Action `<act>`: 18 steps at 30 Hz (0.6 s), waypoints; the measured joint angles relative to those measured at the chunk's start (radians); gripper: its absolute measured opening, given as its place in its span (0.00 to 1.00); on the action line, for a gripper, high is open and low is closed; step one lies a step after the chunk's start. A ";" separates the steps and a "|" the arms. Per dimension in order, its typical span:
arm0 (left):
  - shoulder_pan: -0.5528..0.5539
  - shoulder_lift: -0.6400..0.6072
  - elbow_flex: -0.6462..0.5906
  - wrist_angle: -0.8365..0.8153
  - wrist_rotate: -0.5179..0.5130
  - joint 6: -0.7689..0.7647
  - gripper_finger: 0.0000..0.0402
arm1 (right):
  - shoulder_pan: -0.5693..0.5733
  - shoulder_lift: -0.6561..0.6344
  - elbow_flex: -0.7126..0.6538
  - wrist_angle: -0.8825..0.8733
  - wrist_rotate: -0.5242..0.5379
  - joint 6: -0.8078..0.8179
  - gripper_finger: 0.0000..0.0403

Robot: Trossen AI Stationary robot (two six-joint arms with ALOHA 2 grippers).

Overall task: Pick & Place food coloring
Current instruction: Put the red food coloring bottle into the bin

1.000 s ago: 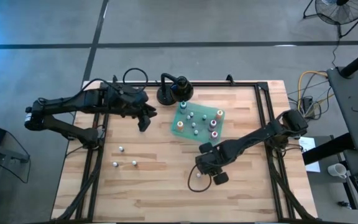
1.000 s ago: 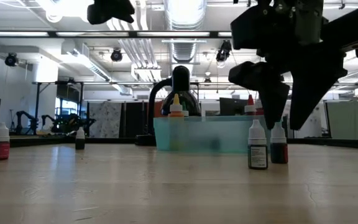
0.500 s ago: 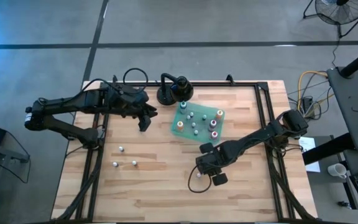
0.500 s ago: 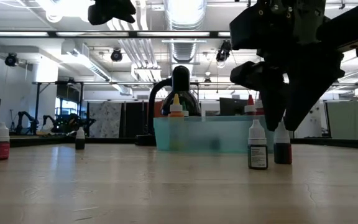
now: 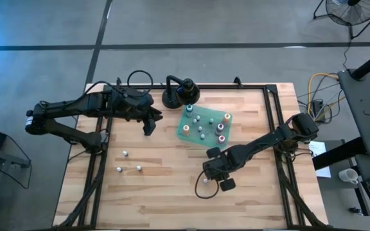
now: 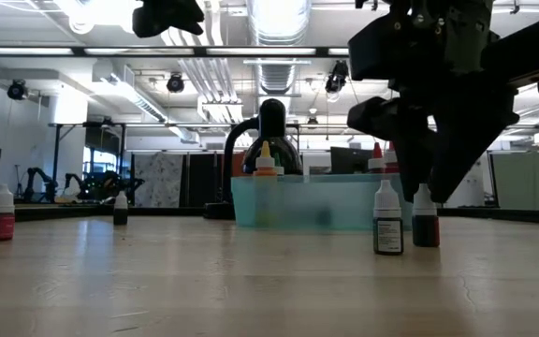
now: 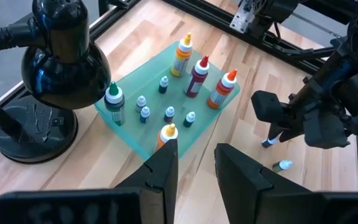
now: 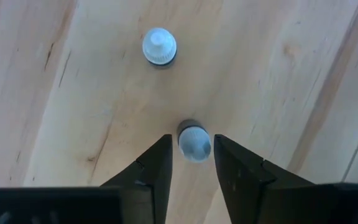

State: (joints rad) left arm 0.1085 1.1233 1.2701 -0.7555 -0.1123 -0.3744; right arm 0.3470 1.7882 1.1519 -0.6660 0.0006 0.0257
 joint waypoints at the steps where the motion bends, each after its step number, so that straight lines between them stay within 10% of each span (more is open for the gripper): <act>1: 0.000 0.000 0.000 0.000 0.000 0.000 0.20 | 0.000 0.000 0.000 0.001 0.000 -0.003 0.26; 18: 0.000 0.000 0.000 0.000 0.000 0.013 0.20 | -0.001 -0.001 -0.002 0.003 0.003 -0.053 0.13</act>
State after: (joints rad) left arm 0.1085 1.1233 1.2701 -0.7555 -0.1123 -0.3614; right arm 0.3461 1.7873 1.1496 -0.6633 0.0038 -0.0276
